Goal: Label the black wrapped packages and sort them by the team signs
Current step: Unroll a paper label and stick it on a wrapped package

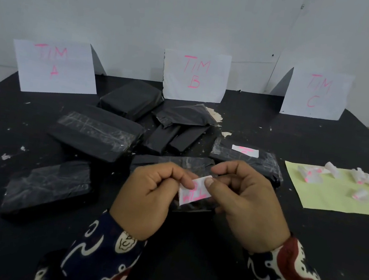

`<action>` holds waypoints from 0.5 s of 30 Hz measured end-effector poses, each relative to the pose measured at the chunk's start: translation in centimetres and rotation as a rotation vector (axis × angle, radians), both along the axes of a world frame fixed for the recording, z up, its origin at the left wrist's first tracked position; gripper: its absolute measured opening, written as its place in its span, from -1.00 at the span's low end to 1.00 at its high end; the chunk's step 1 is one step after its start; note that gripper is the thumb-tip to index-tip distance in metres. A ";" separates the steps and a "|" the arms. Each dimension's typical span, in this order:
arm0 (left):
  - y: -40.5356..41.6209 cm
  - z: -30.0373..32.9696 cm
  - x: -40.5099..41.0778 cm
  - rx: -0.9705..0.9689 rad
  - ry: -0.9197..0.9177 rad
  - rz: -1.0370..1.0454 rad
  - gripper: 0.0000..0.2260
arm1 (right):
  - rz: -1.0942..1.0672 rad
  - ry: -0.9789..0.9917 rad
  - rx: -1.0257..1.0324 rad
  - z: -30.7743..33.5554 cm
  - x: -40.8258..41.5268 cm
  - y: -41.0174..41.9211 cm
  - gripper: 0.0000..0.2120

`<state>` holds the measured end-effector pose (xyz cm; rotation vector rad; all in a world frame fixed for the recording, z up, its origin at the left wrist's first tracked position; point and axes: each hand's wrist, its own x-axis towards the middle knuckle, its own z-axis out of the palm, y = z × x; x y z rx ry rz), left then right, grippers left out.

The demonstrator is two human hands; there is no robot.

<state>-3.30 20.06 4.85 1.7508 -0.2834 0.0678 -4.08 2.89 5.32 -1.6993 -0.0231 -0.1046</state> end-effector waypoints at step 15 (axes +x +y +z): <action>0.3 -0.9 0.6 -0.133 -0.032 0.204 -0.60 | 0.048 -0.025 -0.277 -0.9 -0.7 1.0 -0.91</action>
